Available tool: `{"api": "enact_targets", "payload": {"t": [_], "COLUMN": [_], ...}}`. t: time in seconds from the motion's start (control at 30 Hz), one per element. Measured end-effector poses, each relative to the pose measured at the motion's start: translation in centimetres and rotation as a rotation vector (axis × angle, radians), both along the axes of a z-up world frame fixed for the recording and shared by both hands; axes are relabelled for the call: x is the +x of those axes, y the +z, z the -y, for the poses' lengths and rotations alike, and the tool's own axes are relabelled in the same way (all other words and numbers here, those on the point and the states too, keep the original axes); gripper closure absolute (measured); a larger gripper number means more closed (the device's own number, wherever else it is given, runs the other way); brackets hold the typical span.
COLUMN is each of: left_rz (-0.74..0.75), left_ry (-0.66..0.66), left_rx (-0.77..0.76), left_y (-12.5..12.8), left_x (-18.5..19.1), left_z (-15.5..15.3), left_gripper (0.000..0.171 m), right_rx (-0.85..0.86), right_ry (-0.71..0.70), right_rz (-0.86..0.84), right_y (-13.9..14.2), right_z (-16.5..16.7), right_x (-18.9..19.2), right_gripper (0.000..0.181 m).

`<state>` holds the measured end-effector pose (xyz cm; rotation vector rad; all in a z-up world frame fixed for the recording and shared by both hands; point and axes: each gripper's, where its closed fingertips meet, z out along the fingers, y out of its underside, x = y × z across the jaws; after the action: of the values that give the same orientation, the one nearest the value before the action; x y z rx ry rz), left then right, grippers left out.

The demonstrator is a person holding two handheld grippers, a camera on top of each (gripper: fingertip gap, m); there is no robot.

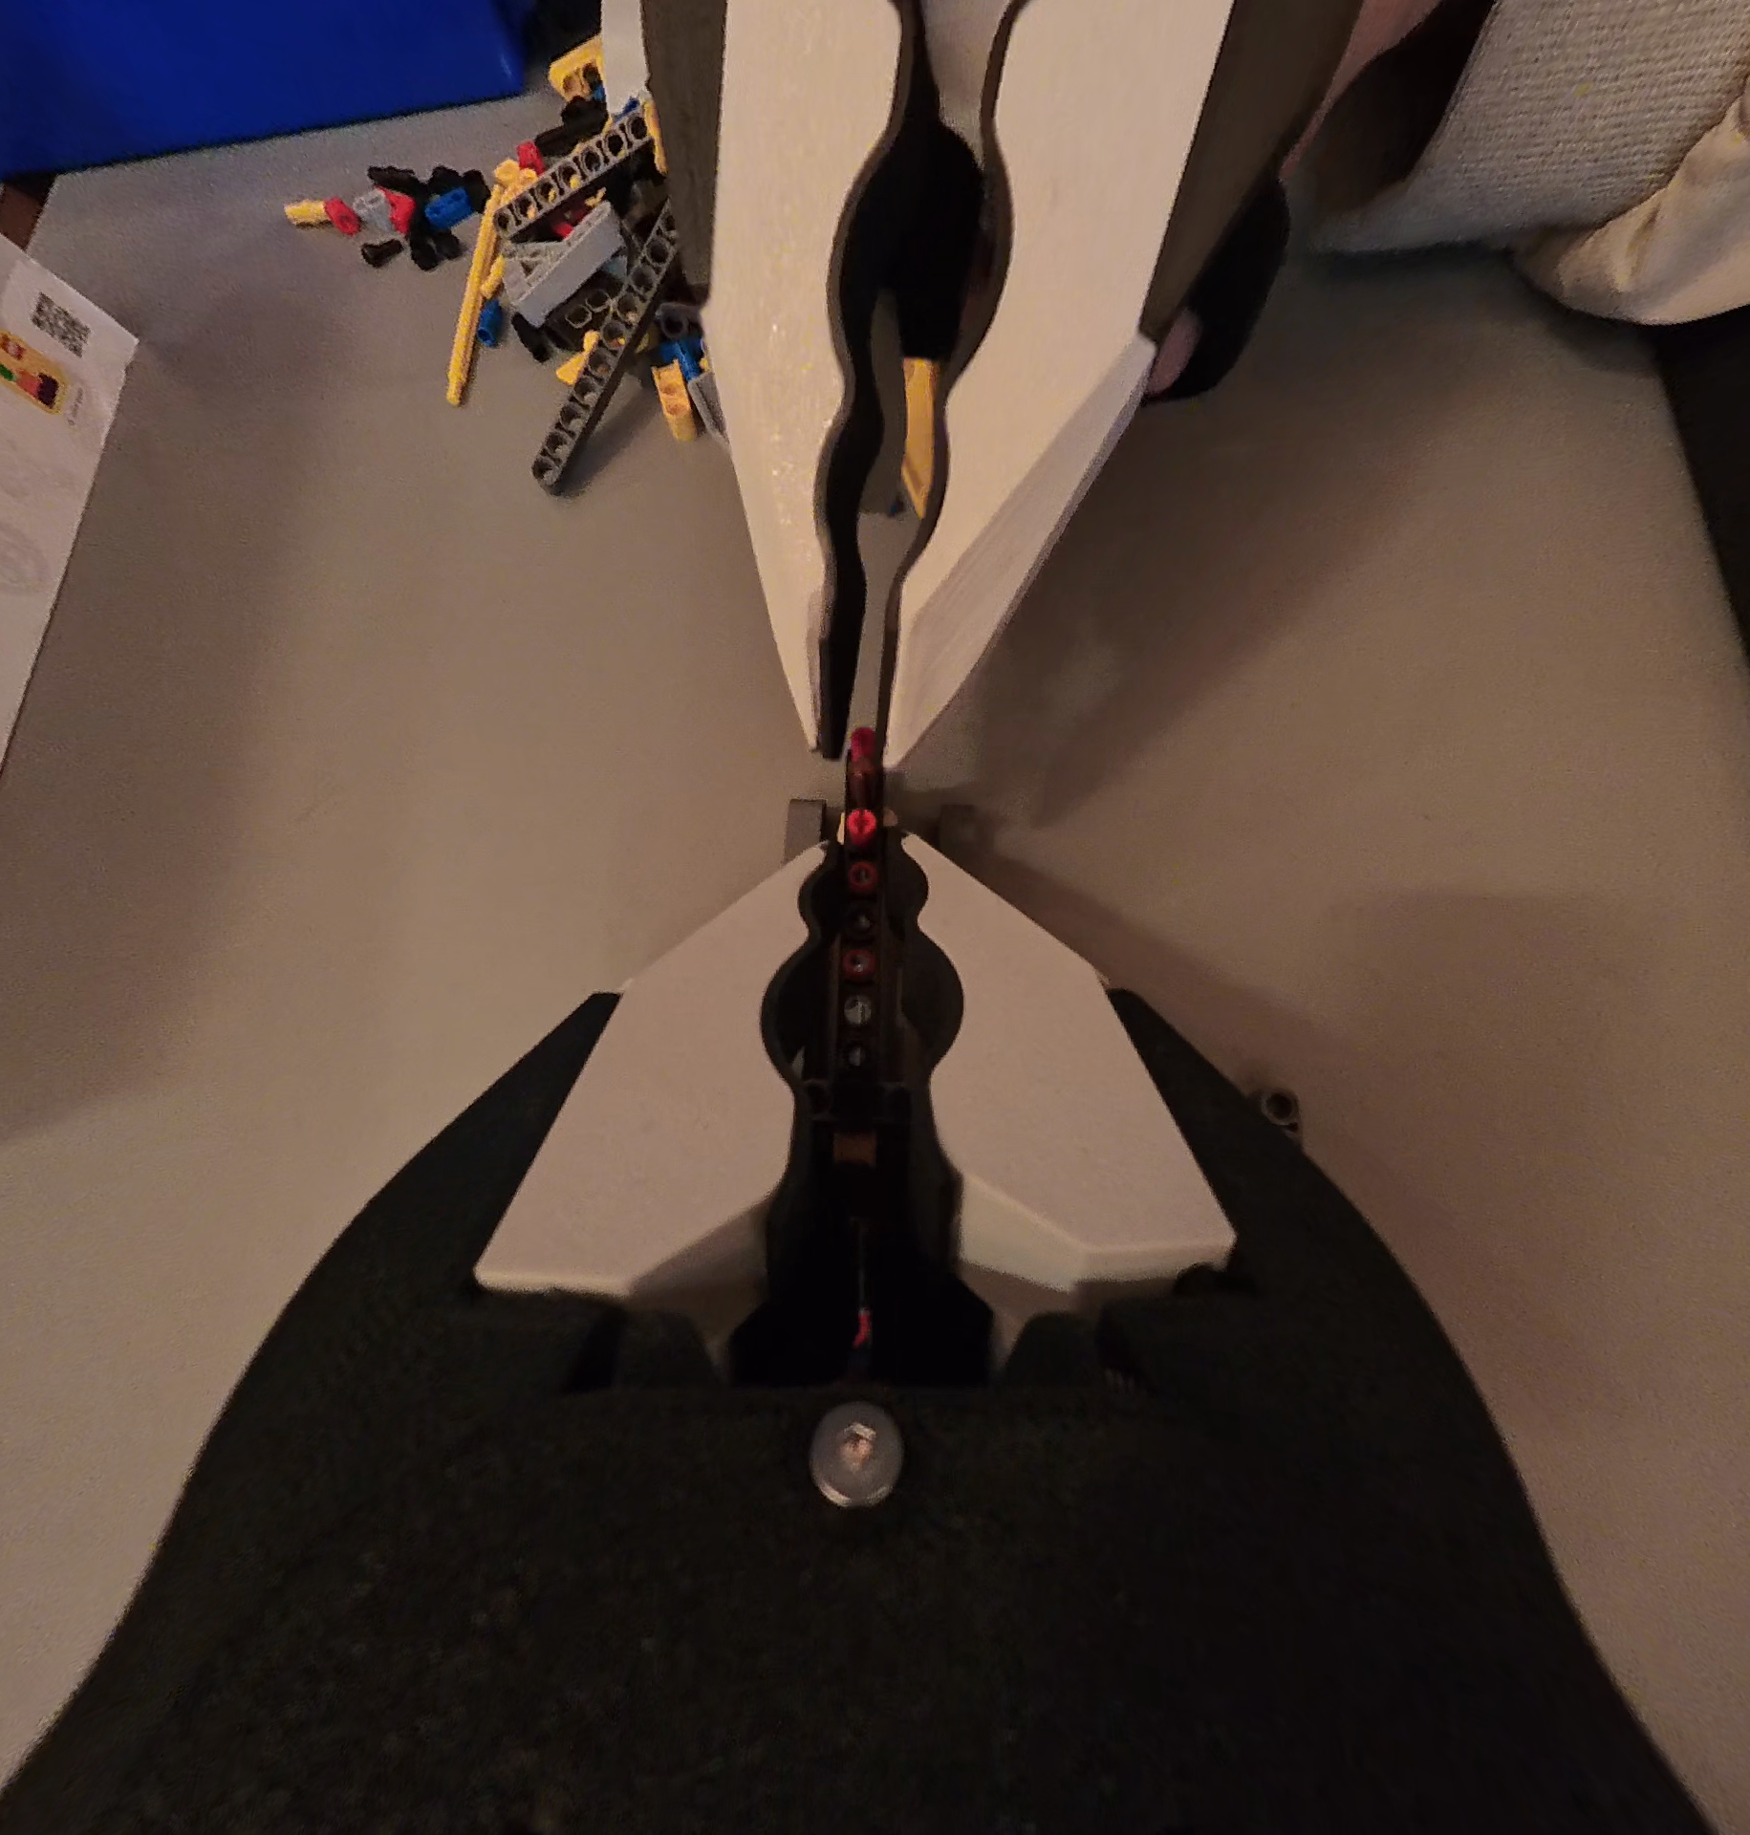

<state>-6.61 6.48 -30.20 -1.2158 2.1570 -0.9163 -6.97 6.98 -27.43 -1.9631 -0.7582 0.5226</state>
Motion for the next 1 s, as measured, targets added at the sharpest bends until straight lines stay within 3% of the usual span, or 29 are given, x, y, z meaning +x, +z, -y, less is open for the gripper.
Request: {"api": "enact_targets", "payload": {"t": [0.57, 0.73, 0.87, 1.0], "left_rz": [0.027, 0.037, 0.027, 0.050], "left_ry": [-0.017, 0.005, 0.008, 0.010], "left_rx": [-0.065, -0.310, -0.305, -0.280], "left_y": [0.5, 2.1, 2.6, 3.3], "left_x": [-0.1, -0.8, -1.6, -2.8], "left_z": [0.0, -0.5, -1.6, -2.6], "left_gripper": [0.163, 0.163, 0.155, 0.154], "right_rx": [-0.019, -0.111, 0.025, -0.057], "right_ry": [0.004, -0.032, -0.034, -0.021], "right_rz": [0.123, -0.013, -0.059, -0.012], "right_y": [-1.0, -0.6, 1.8, 0.0], "right_z": [0.0, 0.3, 0.2, 1.1], "right_x": [0.1, 0.1, 0.8, 1.6], "right_gripper": [0.180, 0.180, 0.172, 0.159]}}
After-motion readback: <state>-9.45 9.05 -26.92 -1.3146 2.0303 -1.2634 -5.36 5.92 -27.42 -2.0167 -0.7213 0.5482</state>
